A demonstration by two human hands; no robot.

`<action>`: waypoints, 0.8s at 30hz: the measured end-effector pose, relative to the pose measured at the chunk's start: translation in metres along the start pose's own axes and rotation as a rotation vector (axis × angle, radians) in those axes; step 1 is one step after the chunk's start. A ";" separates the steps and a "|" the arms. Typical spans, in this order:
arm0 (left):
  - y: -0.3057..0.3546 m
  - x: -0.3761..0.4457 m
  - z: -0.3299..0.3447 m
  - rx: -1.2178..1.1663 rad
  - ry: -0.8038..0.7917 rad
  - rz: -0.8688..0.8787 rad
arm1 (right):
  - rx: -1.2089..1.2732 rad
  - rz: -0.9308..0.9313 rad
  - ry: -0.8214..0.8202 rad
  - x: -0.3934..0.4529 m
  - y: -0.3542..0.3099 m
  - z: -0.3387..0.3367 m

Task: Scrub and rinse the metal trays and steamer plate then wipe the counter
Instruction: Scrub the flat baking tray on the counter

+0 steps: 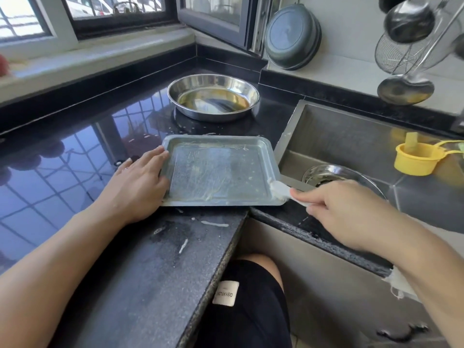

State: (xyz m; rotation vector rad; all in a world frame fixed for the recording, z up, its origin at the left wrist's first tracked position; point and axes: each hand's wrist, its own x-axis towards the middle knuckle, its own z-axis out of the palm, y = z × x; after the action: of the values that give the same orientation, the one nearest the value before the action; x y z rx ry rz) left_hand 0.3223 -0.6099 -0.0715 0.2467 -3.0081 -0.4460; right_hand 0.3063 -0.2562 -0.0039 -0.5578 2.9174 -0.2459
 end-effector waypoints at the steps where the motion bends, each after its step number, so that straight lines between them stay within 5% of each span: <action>1: 0.000 0.000 0.000 -0.001 -0.001 -0.003 | 0.007 -0.027 0.006 -0.003 -0.008 0.006; 4: 0.001 -0.001 -0.001 0.006 0.002 -0.010 | 0.022 -0.076 0.084 -0.008 -0.020 0.024; 9: 0.008 -0.005 0.001 0.033 0.003 -0.003 | 0.023 0.099 0.127 -0.016 -0.021 0.024; 24: 0.013 -0.007 -0.001 0.059 0.015 -0.009 | 0.102 -0.206 0.115 -0.014 -0.123 0.044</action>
State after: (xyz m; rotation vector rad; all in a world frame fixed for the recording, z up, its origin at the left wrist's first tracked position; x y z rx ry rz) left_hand 0.3275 -0.5969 -0.0678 0.2664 -3.0097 -0.3546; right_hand 0.3704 -0.3691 -0.0212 -0.8555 2.9347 -0.4637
